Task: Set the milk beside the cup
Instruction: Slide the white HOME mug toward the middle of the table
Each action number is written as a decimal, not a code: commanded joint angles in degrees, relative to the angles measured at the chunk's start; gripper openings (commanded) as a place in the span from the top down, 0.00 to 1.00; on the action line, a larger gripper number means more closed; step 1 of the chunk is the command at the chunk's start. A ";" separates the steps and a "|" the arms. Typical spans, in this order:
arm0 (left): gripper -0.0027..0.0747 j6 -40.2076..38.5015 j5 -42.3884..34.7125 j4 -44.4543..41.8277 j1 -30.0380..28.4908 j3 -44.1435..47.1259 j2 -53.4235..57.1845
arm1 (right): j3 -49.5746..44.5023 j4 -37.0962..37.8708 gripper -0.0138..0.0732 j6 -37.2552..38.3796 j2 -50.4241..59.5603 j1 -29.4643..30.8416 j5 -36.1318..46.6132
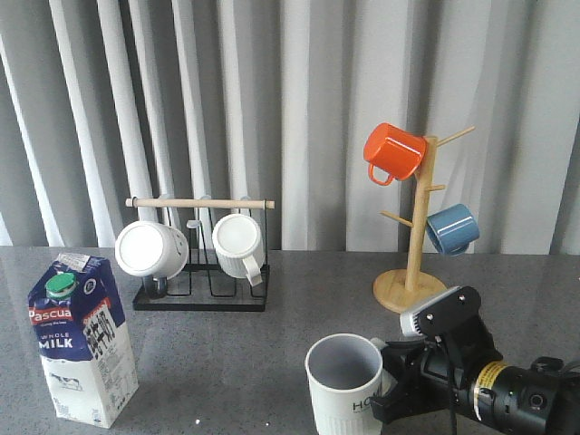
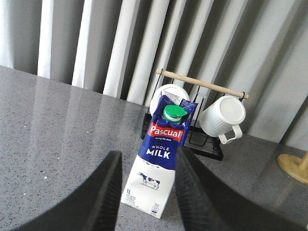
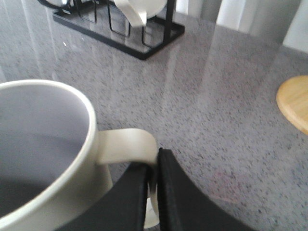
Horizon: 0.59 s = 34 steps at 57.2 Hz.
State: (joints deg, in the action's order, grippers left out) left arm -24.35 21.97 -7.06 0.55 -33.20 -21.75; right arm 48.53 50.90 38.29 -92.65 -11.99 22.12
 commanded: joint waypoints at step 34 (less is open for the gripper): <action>0.61 0.14 -4.21 0.32 0.07 -1.95 -0.84 | 2.04 1.76 0.63 3.32 -0.35 0.11 1.95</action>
State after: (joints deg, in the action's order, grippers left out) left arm -24.35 21.97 -7.06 0.55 -33.20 -21.75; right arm 48.60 52.30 40.69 -95.09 -11.99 20.69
